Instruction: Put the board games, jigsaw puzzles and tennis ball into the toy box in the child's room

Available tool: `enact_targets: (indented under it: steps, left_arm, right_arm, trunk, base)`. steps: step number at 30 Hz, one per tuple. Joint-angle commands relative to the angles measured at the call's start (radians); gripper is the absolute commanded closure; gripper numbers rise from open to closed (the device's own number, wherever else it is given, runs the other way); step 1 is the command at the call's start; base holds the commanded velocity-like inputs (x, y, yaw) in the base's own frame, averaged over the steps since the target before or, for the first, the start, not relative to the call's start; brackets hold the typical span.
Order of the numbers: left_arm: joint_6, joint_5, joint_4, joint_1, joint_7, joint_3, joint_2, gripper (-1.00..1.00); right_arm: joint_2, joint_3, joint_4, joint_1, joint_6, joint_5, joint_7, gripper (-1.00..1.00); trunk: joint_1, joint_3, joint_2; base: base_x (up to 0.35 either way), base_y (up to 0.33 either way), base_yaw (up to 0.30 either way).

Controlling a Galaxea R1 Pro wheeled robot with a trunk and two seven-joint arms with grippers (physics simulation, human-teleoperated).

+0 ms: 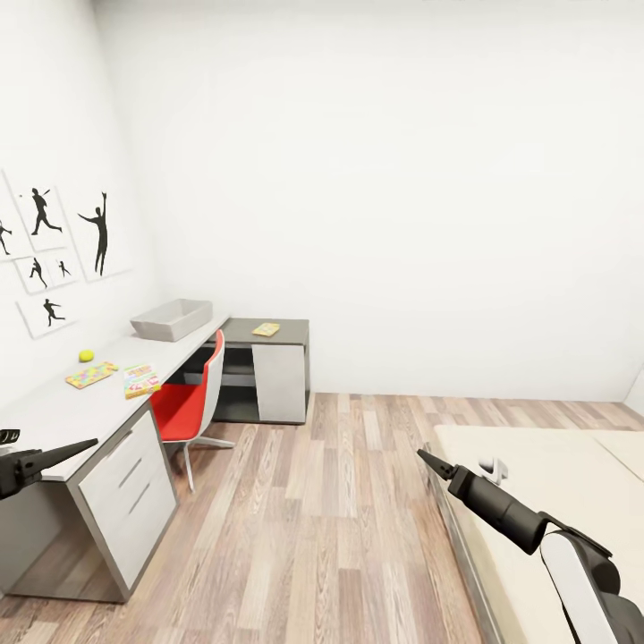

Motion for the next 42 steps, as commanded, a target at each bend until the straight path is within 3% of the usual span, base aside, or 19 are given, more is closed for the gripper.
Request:
enact_targets:
  steps: [1, 42]
  left_arm:
    - [0.011, -0.001, 0.000, 0.000, -0.004, 0.000, 0.000, -1.00]
    - [0.011, -0.001, 0.000, 0.000, -0.004, 0.000, 0.000, -1.00]
  right_arm:
    - [0.000, -0.002, 0.000, -0.001, 0.007, -0.003, 0.002, -1.00]
    - [0.000, -0.001, -0.001, 0.000, 0.007, -0.003, 0.002, -1.00]
  trunk:
    - [0.000, 0.000, -0.001]
    - [0.000, 0.002, -0.001]
  base:
    - [0.000, 0.000, -0.005]
    - [-0.018, 0.000, -0.012]
